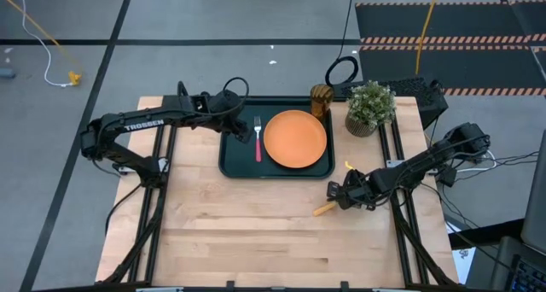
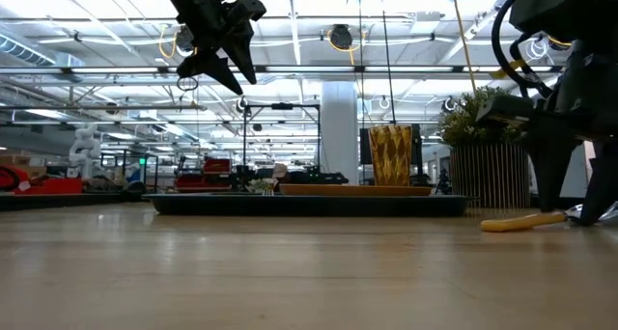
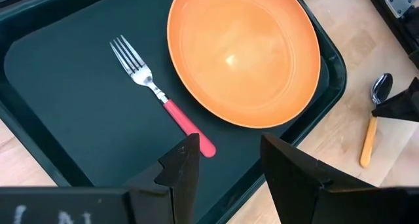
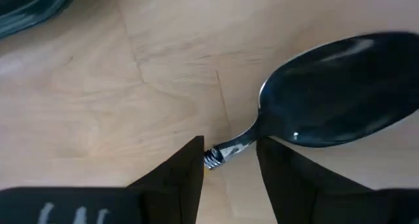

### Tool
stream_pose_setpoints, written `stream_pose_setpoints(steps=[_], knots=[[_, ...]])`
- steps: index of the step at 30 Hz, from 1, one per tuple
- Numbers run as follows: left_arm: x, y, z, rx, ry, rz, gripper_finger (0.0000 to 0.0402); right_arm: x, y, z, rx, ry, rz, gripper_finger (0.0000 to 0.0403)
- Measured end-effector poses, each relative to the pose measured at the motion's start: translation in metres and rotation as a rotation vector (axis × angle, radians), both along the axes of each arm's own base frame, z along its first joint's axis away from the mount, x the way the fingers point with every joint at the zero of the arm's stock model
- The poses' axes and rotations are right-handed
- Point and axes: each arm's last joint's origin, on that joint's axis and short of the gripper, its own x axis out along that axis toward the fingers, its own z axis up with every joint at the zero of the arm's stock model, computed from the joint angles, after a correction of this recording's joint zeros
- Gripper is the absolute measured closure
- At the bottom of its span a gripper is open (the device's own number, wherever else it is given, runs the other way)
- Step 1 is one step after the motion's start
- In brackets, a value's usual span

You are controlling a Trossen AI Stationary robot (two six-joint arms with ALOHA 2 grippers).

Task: Pick and place plate/cup/fork/spoon on tray
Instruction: Put the orange spoon to the left of the pink fork on the black tray

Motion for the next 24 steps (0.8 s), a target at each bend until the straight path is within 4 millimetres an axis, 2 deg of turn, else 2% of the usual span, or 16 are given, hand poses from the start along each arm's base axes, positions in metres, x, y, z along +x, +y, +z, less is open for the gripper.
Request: stream_pose_setpoints(steps=[15,20,24], knots=[[-0.0002,0.0007,0.0001,0.017,0.005,0.020,0.0238,0.0010,0.0017,-0.0002,0.010,-0.004,0.126,0.0367],[-0.0002,0.0007,0.0001,0.016,0.005,0.021,0.0238,0.0011,0.0020,0.0004,0.015,-0.009,0.148,0.0378],[-0.0002,0.0007,0.0000,0.016,0.005,0.021,0.0238,0.0006,0.0019,0.0019,0.027,-0.019,0.124,0.0370]])
